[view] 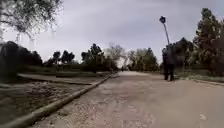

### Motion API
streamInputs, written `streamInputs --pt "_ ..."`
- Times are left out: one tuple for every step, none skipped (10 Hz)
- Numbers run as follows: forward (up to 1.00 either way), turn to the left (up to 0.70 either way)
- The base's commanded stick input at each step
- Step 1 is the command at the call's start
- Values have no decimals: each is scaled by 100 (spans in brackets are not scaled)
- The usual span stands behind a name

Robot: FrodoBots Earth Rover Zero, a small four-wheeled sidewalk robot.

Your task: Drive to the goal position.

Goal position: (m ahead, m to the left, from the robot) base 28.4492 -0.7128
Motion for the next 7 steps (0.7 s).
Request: streamInputs --pt "70 0" --pt "70 0" --pt "70 0" --pt "70 0" --pt "70 0" --pt "70 0" --pt "70 0"
